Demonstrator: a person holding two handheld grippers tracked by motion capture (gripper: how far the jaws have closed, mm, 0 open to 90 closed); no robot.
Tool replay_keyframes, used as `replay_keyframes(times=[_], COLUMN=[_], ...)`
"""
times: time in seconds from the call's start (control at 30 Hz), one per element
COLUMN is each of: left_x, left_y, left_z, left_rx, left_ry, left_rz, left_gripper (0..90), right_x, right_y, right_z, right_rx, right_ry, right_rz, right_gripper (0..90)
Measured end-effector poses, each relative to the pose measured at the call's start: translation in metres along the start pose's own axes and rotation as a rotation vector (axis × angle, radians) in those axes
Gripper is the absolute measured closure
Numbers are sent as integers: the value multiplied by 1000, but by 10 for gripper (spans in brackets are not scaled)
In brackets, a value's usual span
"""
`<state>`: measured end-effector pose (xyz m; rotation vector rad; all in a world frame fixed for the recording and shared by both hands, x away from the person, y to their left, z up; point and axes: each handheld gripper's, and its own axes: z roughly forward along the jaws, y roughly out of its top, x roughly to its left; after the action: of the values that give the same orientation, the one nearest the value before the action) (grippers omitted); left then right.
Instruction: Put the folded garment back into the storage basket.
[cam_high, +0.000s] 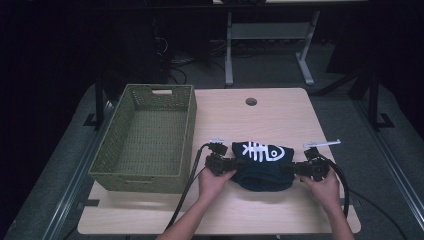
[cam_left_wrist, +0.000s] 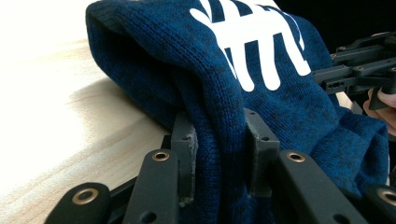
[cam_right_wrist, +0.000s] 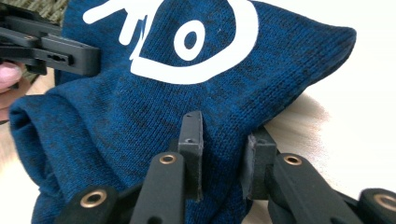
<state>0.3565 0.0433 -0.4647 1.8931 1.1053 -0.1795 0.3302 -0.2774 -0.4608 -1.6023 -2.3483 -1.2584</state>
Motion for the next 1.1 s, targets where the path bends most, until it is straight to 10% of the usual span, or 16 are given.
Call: replay_keyframes(times=[1.1], left_x=[-34], left_y=[27], left_z=[-64], left_rx=[-92], left_ry=[-100], left_rz=[82], left_gripper=[711], right_x=[45], right_y=[29], right_z=[-51], right_rx=[-92], right_ry=[63], right_rz=[-60], right_gripper=[739])
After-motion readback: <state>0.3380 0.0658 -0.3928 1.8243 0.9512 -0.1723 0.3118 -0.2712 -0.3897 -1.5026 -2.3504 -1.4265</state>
